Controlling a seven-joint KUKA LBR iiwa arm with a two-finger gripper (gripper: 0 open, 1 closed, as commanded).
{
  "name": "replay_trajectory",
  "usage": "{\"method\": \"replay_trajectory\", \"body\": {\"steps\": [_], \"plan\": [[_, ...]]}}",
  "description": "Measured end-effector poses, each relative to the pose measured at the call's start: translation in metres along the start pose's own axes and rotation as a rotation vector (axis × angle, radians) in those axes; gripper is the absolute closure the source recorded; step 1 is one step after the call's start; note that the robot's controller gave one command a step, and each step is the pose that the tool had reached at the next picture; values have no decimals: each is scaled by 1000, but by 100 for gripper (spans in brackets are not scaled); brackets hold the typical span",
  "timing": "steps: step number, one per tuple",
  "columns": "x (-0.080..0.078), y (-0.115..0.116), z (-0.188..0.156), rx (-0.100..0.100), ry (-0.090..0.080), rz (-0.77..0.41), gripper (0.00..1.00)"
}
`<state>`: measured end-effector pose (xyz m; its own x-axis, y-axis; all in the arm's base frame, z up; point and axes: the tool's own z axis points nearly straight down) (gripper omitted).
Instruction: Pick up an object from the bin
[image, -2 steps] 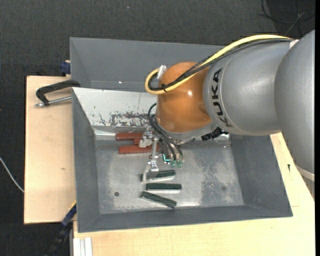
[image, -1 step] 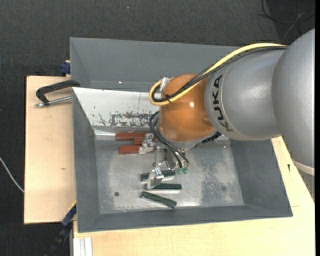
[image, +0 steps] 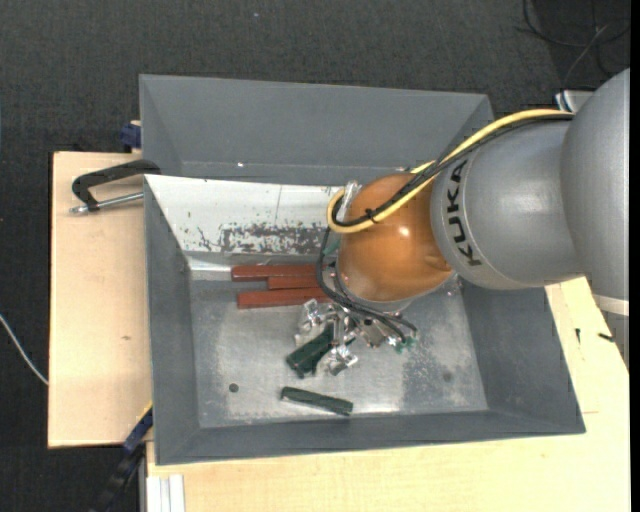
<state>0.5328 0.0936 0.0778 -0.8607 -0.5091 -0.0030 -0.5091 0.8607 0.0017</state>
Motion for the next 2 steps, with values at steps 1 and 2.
{"method": "replay_trajectory", "body": {"steps": [1, 2], "plan": [[0, 0, 0, 0, 0, 0, 100], [1, 1, -1, -1, 0, 1, 100]]}}
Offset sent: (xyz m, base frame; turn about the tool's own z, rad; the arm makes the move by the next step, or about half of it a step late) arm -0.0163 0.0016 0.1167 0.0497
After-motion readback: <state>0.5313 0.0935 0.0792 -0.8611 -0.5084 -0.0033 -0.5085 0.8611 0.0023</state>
